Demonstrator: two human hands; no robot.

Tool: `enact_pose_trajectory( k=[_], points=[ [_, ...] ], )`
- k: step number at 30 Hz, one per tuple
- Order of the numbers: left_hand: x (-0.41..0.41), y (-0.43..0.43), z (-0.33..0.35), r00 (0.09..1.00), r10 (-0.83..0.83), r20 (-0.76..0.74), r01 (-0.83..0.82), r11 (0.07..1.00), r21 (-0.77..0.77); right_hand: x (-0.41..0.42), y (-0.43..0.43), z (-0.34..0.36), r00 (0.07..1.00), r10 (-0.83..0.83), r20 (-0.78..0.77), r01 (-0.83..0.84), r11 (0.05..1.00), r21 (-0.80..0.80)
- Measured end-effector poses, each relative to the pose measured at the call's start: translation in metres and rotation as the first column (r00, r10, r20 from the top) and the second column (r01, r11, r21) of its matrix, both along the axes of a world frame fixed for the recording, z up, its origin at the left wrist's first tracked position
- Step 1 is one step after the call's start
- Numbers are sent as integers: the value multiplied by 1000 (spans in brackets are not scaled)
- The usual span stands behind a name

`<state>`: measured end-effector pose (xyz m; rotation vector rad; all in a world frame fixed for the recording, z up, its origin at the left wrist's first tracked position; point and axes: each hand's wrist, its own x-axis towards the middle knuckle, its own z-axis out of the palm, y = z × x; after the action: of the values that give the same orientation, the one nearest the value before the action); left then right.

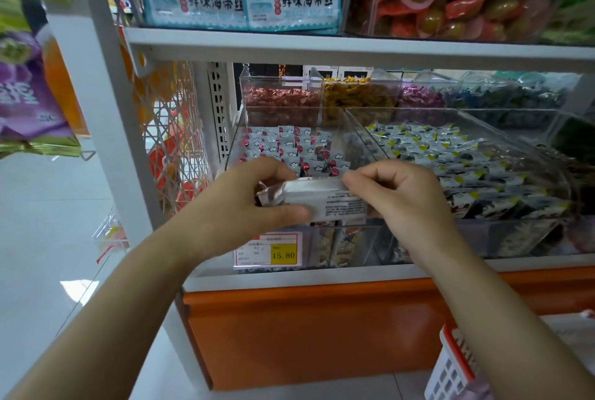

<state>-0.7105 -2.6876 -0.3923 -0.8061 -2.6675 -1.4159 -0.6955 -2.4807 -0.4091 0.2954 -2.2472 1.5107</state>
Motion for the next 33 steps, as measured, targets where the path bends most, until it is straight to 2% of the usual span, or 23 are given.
enact_pose_trajectory(
  k=[3, 5, 14, 17, 20, 23, 25, 29, 31, 33],
  points=[
    [-3, -3, 0, 1000, 11, 17, -12, 998, 54, 1, 7, 5, 969, 195, 151, -181, 978, -101],
    [-5, -6, 1, 999, 10, 34, -13, 996, 92, 1, 11, 7, 940, 285, 189, -252, 951, -179],
    [-8, -5, -4, 999, 4, 39, -8, 994, 107, -4, 17, 2, 864, 423, 273, -299, 868, -397],
    [-8, -1, -7, 998, 51, 19, -53, 993, 103, -6, 13, -3, 898, 359, 252, -236, 880, -413],
    [-10, 5, -10, 975, 204, -87, -194, 974, 114, -3, 5, -4, 917, 339, 210, -231, 881, -412],
    [-9, 15, -10, 950, 287, -124, -262, 948, 180, 1, -5, -4, 975, 193, 107, -185, 979, -84],
    [-11, 23, -11, 941, 297, -164, -267, 946, 186, -1, -9, -4, 994, 106, 24, -105, 994, -22],
    [-27, 39, 0, 962, 266, -61, -241, 934, 264, -19, 6, 11, 999, -46, -7, 43, 970, -241],
    [-48, 47, 8, 953, 286, -99, -270, 951, 148, -39, 23, 23, 980, -193, 43, 195, 915, -354],
    [-77, 57, 14, 940, 284, -190, -296, 954, -42, -62, 38, 33, 961, -234, 145, 274, 857, -437]
  ],
)
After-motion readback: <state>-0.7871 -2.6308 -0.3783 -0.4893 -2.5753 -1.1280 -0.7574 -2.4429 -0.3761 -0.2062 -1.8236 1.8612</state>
